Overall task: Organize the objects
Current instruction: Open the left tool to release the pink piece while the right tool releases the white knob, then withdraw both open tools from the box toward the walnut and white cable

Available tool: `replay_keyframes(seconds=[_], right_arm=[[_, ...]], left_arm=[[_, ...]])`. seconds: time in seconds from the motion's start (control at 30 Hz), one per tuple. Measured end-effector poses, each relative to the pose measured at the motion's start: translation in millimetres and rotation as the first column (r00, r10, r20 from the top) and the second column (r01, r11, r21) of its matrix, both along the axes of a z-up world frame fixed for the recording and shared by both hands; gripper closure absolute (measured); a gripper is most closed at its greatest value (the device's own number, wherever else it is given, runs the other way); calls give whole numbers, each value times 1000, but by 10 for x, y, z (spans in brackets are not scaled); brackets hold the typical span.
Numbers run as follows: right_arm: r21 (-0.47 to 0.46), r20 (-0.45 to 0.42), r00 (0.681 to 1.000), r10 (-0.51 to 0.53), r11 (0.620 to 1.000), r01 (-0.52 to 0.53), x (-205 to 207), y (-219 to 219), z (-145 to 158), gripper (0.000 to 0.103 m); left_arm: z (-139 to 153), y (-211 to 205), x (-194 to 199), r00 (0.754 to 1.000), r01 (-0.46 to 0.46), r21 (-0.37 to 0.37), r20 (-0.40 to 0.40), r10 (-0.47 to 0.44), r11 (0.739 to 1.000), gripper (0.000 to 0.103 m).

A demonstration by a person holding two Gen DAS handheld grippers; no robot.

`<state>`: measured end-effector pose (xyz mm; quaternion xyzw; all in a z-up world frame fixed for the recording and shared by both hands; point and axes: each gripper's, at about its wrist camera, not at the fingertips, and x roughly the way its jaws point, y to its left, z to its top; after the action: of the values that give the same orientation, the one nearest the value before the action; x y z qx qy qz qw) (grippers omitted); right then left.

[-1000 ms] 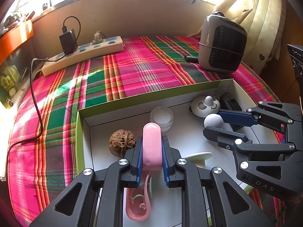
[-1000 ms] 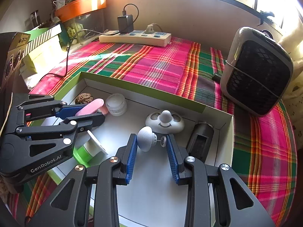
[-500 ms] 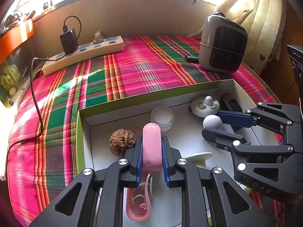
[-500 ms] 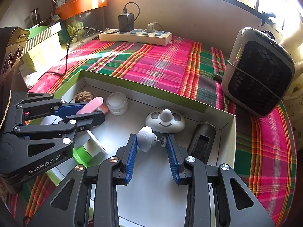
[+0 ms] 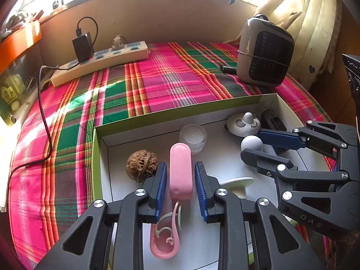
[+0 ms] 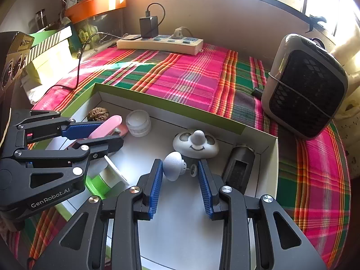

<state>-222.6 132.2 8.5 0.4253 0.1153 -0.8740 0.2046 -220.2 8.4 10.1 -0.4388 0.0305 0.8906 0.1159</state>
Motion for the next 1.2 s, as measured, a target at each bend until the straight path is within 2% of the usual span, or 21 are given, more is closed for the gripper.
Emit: replay_keyframes(seconds=[0.4,0.77,1.2], right_arm=[[-9,-24,1000,-13,1000,13,84,-2,94,66],[-27,-42,998,-41,999,40,248,31,191,62],[-54,-83,994,-72,996,67,594,31,372,62]], left_arm=[[82,-42,129,1000,-12,11,-13,12,1000,76],[239,-111,307,998,-15,16,-57,16,1000,75],[459,-222,748,991,-40,34,-125,44,999,74]])
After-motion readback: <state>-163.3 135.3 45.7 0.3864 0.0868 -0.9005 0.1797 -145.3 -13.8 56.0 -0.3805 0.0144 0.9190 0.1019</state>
